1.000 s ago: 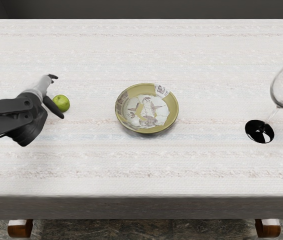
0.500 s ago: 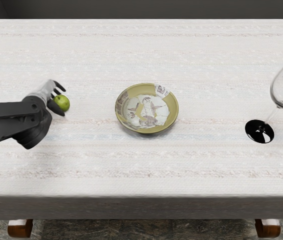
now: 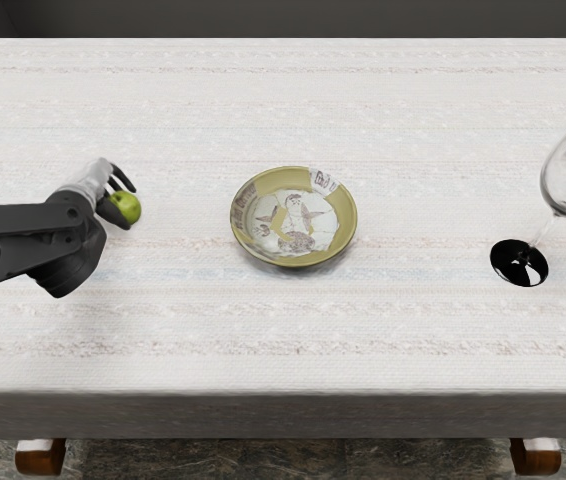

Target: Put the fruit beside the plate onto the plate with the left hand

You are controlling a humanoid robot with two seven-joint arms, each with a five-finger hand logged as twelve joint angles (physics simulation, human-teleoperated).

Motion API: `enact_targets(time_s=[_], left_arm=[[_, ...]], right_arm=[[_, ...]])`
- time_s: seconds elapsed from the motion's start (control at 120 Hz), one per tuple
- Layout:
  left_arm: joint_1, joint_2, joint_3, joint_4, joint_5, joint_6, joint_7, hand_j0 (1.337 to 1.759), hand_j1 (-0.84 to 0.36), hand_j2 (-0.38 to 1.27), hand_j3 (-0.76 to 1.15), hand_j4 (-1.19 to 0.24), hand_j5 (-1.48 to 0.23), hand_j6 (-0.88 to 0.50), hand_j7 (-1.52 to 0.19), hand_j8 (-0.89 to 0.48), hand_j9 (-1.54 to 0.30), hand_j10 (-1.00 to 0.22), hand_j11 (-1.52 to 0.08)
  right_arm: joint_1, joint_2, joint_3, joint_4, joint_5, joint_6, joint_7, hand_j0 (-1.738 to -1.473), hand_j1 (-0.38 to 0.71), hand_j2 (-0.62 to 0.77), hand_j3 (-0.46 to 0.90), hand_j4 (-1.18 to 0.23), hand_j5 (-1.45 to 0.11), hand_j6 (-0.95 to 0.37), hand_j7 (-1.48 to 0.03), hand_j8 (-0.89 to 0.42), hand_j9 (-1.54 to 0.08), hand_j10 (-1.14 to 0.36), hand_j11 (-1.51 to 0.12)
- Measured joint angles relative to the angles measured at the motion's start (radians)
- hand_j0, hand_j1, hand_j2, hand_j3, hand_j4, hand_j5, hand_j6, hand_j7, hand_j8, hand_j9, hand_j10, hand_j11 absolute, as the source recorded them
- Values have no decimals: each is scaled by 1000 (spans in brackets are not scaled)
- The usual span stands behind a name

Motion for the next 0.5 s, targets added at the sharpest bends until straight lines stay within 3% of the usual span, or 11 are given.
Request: enact_targets(time_s=[0.142, 0.283, 0.5], left_arm=[[0, 2, 1, 0, 0, 0, 9, 1654, -290, 378, 0, -694, -864, -495, -890, -509, -908, -666, -912], [-4, 2, -1, -3, -6, -2, 13, 1654, -327, 439, 0, -640, -935, -437, -931, -475, -946, -694, -949], [-82, -47, -5, -23, -15, -2, 15, 1655, -353, 469, 0, -611, -968, -427, -941, -461, -943, -701, -945]], right_arm=[[0, 0, 0, 0, 0, 0, 0, -1658, -349, 0, 0, 0, 0, 0, 0, 0, 0, 0, 0], [0, 0, 0, 0, 0, 0, 0, -1658, -349, 0, 0, 0, 0, 0, 0, 0, 0, 0, 0], [0, 0, 0, 0, 0, 0, 0, -1658, -349, 0, 0, 0, 0, 0, 0, 0, 0, 0, 0]])
